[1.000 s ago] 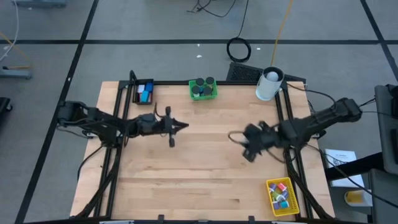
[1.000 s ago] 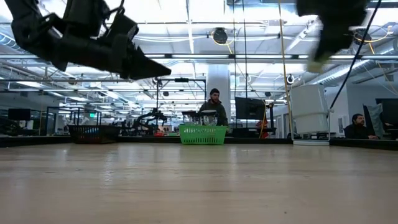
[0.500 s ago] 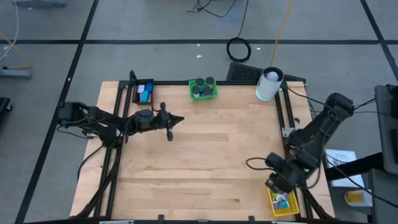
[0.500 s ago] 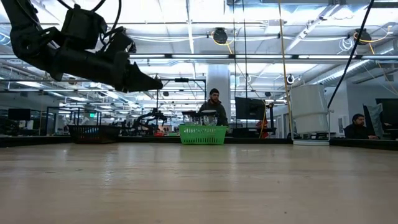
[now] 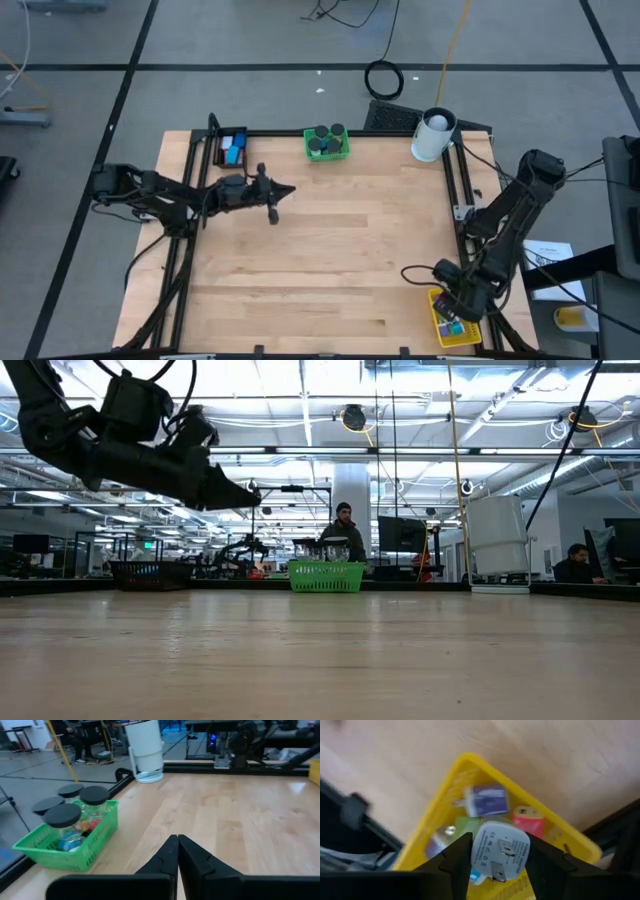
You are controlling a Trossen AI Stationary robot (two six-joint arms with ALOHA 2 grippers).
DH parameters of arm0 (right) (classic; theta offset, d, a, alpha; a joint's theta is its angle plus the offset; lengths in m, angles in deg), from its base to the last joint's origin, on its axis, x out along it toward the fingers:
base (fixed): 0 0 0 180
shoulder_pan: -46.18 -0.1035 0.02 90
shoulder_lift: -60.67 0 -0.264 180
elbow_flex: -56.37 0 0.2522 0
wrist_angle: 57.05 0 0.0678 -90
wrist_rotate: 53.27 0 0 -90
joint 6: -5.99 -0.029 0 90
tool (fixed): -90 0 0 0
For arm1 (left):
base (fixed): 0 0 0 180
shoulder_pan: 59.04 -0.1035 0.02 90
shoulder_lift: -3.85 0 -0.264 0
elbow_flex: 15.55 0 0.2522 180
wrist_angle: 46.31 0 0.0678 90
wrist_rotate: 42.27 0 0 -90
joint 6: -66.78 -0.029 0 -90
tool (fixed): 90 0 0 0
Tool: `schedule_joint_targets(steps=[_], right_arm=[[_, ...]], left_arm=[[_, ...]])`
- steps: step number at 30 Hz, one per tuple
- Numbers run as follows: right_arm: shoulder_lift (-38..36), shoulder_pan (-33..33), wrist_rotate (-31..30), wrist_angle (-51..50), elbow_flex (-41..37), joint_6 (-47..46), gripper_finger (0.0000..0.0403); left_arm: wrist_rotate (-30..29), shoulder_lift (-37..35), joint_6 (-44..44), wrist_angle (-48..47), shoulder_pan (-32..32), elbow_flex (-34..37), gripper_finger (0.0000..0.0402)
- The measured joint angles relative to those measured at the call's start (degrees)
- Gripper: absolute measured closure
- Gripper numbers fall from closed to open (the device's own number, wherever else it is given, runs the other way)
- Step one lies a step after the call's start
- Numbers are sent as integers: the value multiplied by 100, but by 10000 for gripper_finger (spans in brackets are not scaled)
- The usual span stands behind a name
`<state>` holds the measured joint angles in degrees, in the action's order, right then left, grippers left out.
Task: Pick & Place Office items
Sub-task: Put the green charger adapter into the yellow basket, then return to Home Position
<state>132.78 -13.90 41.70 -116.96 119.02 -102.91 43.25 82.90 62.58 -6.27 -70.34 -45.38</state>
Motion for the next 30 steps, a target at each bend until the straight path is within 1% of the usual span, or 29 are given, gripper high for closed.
schedule_joint_targets(steps=[2, 4, 7, 10, 16, 19, 22, 25, 27, 30], right_arm=[[3, -10, 129, 110, -125, -2, 243], [1, -10, 132, 132, -166, 1, 237], [-1, -10, 128, 121, -168, 92, 224], [-1, -10, 114, 159, -168, 118, 205], [-38, -4, 121, 336, -167, 134, 153], [-125, -4, 128, 275, -78, 157, 143], [-250, -4, 112, -127, 127, 173, 162], [-395, 76, -144, -836, 338, 677, 204], [-524, 234, -582, -1148, 371, 1430, 240], [-726, 685, -1569, -1224, 341, 3103, 301]], left_arm=[[2, 0, 33, -1, -48, 0, 385], [4, 0, 28, 7, -58, 14, 382], [17, 0, 6, 7, -64, 60, 393], [17, 0, 3, 43, -73, 124, 397], [15, 0, 0, 292, -73, 260, 380], [15, 0, -23, 503, -73, 358, 384], [15, 0, -66, 729, -73, 492, 397], [99, 0, -64, 809, -73, 540, 393], [154, 0, -59, 802, -73, 540, 388], [154, 0, 32, 790, -73, 540, 390]])
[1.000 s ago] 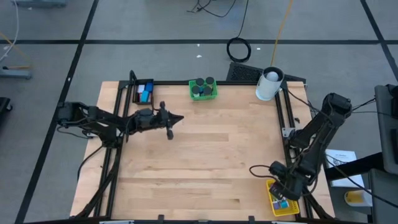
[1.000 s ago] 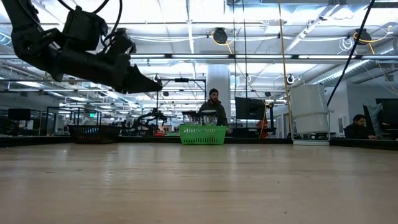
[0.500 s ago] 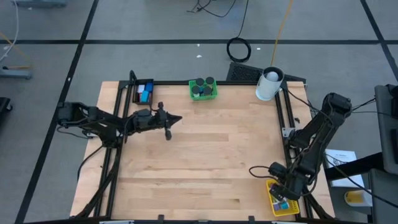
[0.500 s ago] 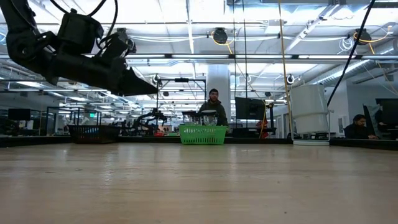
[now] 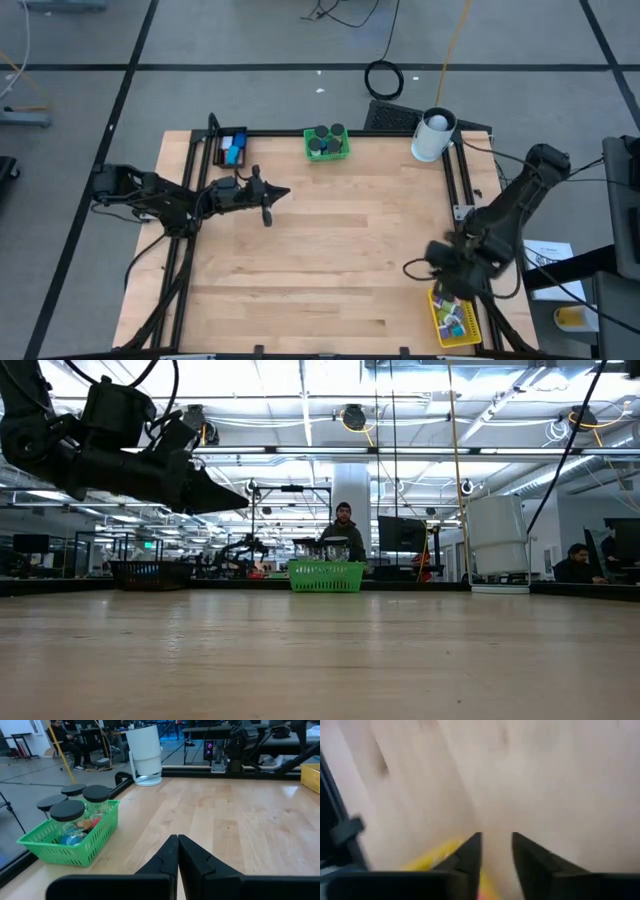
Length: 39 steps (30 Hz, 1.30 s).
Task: Pick & Place Office items
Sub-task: Return to Home Position
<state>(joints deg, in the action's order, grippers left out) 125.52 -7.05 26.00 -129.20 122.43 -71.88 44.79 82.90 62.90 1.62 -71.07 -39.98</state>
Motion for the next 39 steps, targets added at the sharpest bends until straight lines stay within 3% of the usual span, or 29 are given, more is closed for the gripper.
schedule_joint_targets(steps=[3, 6, 10, 13, 15, 20, 24, 30, 39], right_arm=[[-257, 793, -638, 659, -301, 2101, 364], [-588, 1921, -617, 2278, -966, 4471, 395], [-912, 3728, 887, 5235, -2108, 6965, 397], [-900, 4819, 1837, 7001, -2764, 8057, 401], [-798, 5297, 2098, 8021, -3156, 8558, 402], [-650, 5826, 2306, 10425, -4011, 9207, 402], [-757, 6149, 2437, 11346, -4556, 9219, 402], [-1200, 6644, 2599, 11487, -5032, 8868, 403], [-2207, 7082, 2624, 10420, -5133, 8747, 403]], left_arm=[[2, 0, -24, -3, -4, 0, 398], [176, -148, -26, -51, -79, 2, 392], [741, -287, -14, -162, -304, 2, 398], [900, -581, 59, -369, -477, 2, 394], [898, -835, 74, -762, -557, 2, 396], [817, -1716, -104, -1664, -601, 2, 392], [742, -2440, -281, -2390, -604, 2, 395], [747, -3328, -311, -3329, -625, 6, 386], [1108, -4305, 111, -2729, -1018, 778, 391]])
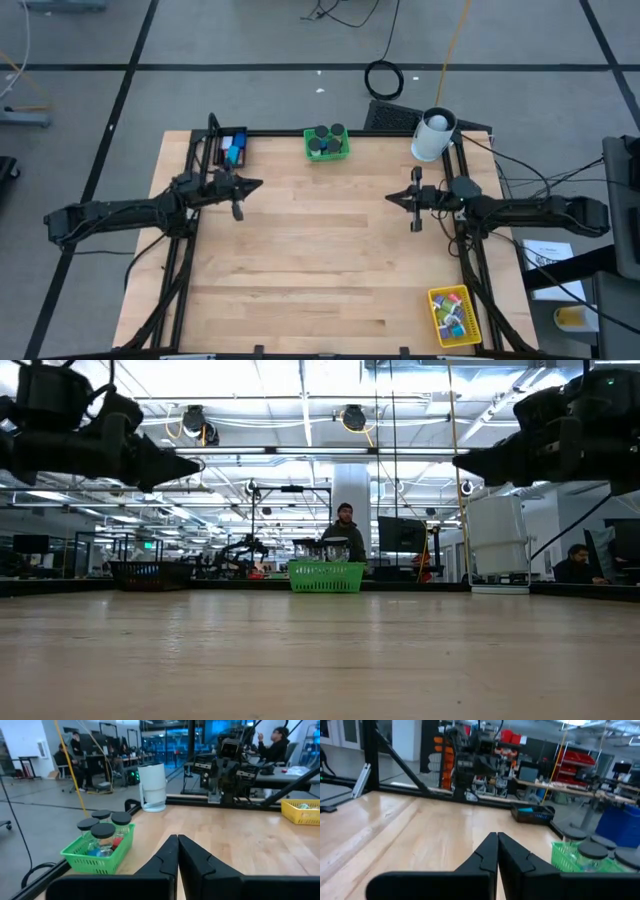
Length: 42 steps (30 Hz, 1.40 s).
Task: Pick & Place Office items
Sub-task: Return to Home Position
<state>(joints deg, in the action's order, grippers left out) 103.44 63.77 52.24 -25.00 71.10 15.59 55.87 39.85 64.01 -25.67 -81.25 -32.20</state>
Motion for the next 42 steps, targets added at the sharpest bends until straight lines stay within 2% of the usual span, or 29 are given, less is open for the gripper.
schedule_joint_targets(steps=[3, 8, 13, 19, 22, 24, 30, 35, 42], right_arm=[[-348, 2, -6, -301, -2, 9, 403], [-941, 4, -20, -871, -8, 0, 403], [-1623, 36, -24, -1475, -10, -16, 403], [-2522, 300, 139, -2156, -10, -196, 403], [-2987, 476, 308, -2595, -12, -338, 403], [-3315, 587, 312, -2972, -12, -398, 403], [-4221, 838, 277, -3891, -17, -653, 403], [-4263, 832, 233, -3945, -17, -678, 403], [-4232, 757, -645, -4104, -17, -800, 403]], left_arm=[[-6, -377, 65, -83, -112, 221, 387], [41, -1075, 51, -882, -251, 205, 398], [40, -1802, 116, -1582, -373, 205, 385], [124, -2796, 119, -2635, -539, 205, 398], [226, -3339, 163, -3186, -623, 205, 390], [231, -3595, 207, -3203, -654, 195, 385], [356, -3562, 143, -3208, -737, 195, 397], [387, -3570, 142, -3197, -644, 195, 384], [123, -3566, 67, -3240, -611, 195, 396]])
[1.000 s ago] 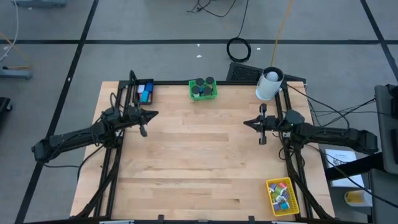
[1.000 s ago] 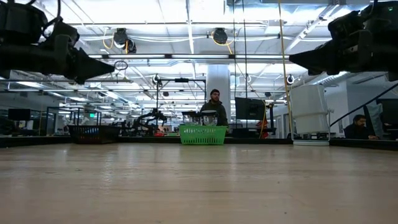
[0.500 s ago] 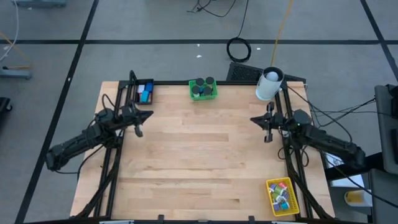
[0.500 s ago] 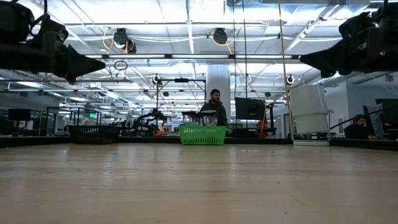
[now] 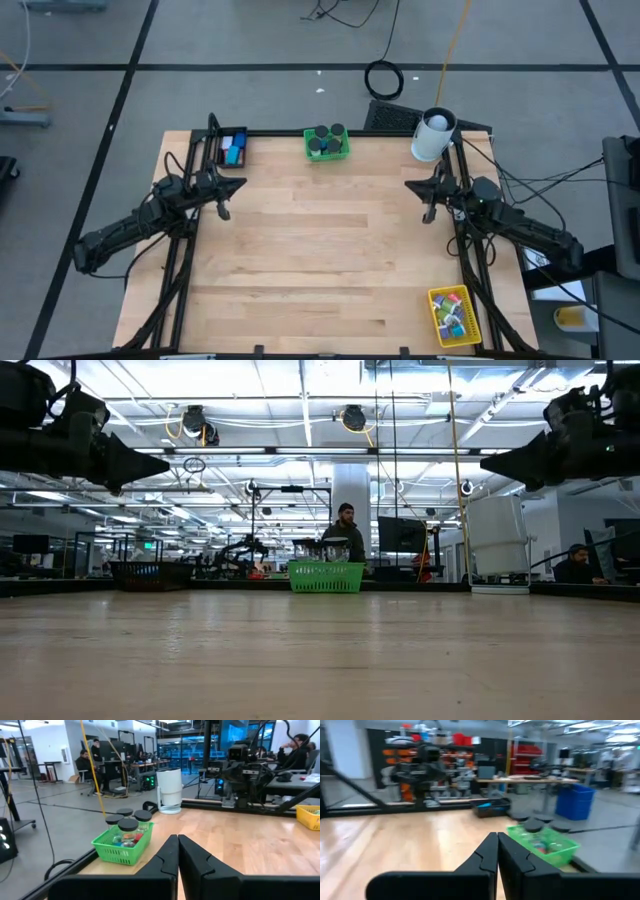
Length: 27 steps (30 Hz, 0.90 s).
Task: Pick & Place Office items
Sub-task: Return to Home Position
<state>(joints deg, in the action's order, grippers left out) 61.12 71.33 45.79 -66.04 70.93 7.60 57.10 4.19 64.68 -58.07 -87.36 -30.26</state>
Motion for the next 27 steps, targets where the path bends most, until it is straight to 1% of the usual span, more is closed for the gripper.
schedule_joint_targets(steps=[3, 6, 8, 12, 27], right_arm=[[-4, -51, -444, 79, 0, 83, 403], [-2, -49, -943, 72, 0, 30, 403], [-1, -49, -1095, 4, 0, -36, 403], [14, -51, -1049, -163, 0, -72, 402], [20, -51, -1049, -172, 0, -75, 399]], left_arm=[[-40, 2, -18, -3, 0, 0, 397], [-41, 2, 4, -5, 0, 0, 383], [-42, 2, 6, -5, 0, 0, 372], [-43, 2, -18, -5, 0, 0, 361], [-46, 2, -18, -5, 0, 0, 366]])
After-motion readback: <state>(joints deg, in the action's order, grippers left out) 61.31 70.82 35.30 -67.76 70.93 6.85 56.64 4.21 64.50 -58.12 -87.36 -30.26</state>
